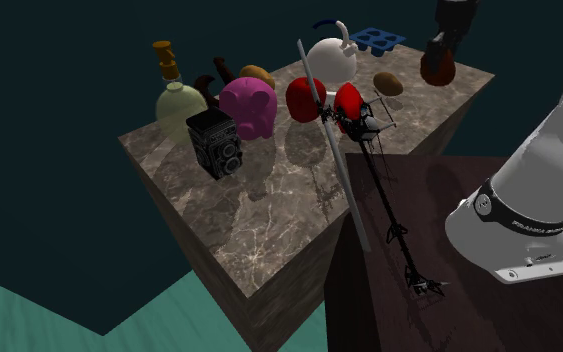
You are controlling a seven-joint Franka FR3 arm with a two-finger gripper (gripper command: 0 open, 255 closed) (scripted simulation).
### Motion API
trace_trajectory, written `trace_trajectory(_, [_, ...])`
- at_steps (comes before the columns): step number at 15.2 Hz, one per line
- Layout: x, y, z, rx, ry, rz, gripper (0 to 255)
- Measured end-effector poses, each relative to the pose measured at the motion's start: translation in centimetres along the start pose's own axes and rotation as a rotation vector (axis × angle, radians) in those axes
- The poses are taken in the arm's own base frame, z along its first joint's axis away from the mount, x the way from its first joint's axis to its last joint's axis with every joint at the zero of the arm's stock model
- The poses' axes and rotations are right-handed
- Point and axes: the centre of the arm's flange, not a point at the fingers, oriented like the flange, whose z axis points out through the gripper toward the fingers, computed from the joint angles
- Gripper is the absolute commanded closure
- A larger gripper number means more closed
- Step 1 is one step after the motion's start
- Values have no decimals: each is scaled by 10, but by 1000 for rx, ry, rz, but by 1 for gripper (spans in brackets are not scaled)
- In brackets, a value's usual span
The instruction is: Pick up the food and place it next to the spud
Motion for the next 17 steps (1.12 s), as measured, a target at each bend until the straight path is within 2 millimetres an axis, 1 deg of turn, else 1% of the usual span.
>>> trace_trajectory(1, [-1,14,4,0,0,0,255])
trace_trajectory(4, [1,20,20,-1,-1,-1,255])
trace_trajectory(17, [4,1,83,-2,-1,-2,255])
